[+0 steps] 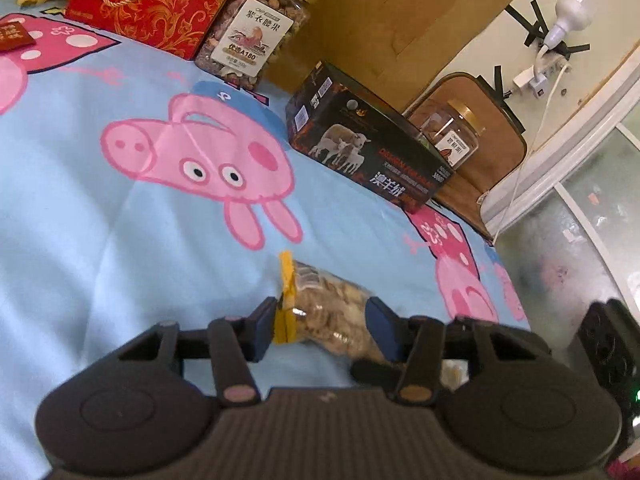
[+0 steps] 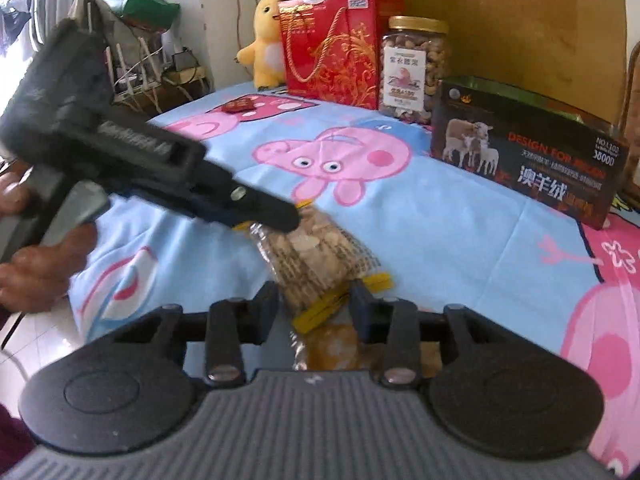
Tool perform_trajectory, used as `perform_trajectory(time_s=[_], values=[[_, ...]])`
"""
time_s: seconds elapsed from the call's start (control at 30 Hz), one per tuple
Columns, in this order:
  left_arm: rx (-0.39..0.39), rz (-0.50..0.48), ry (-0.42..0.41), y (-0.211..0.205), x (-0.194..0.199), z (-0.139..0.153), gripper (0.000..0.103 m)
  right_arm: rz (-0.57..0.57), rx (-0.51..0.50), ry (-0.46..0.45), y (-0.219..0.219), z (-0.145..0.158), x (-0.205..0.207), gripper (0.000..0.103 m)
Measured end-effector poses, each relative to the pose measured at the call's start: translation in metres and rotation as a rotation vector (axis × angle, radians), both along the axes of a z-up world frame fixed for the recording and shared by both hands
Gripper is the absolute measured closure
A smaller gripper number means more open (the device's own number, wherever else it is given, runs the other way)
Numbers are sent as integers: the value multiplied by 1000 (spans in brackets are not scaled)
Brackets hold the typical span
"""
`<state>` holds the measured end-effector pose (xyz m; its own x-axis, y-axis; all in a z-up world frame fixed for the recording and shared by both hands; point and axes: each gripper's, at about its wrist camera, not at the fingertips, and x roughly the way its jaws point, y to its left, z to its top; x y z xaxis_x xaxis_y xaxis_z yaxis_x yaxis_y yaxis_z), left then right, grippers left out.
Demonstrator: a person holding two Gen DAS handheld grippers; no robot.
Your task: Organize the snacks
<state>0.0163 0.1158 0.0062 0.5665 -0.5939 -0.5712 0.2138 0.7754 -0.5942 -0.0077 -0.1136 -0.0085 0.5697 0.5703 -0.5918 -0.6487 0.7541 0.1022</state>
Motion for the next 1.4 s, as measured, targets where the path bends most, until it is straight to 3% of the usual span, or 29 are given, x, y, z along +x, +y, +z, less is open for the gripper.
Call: perform_trajectory(time_s=[0.27, 0.33, 0.37, 0.4, 0.57, 0.73, 0.83, 0.97, 1.03, 1.07, 1.13, 1.27, 1.4], values=[[-31, 31, 19, 4, 5, 4, 48, 0, 11, 16, -9, 0, 4, 55], [-34, 14, 41, -2, 8, -2, 58, 10, -3, -3, -5, -2, 4, 54], [-24, 20, 27, -4, 6, -3, 61, 20, -13, -17, -2, -2, 3, 57], [-4, 22, 22, -7, 6, -2, 64, 27, -23, -31, 1, -2, 3, 69], [-31, -1, -20, -13, 26, 26, 65, -22, 38, -79, -8, 7, 13, 79], [-3, -39, -163, -42, 72, 78, 65, -94, 93, -205, -30, 44, 41, 79], [3, -42, -220, -62, 108, 93, 65, -145, 86, -277, -42, 63, 72, 79], [31, 2, -232, -85, 164, 95, 63, -211, 67, -314, -52, 73, 123, 78], [76, 39, -205, -95, 188, 89, 57, -250, 41, -326, -52, 68, 148, 68], [102, 54, -172, -99, 197, 84, 57, -257, 21, -314, -52, 64, 161, 62], [120, 63, -119, -97, 203, 75, 57, -280, 27, -268, -58, 60, 172, 62], [41, 55, -173, -75, 167, 76, 57, -283, 144, -251, -92, 66, 145, 62], [-24, 29, -165, -51, 112, 73, 54, -235, 268, -48, -130, 52, 100, 61]])
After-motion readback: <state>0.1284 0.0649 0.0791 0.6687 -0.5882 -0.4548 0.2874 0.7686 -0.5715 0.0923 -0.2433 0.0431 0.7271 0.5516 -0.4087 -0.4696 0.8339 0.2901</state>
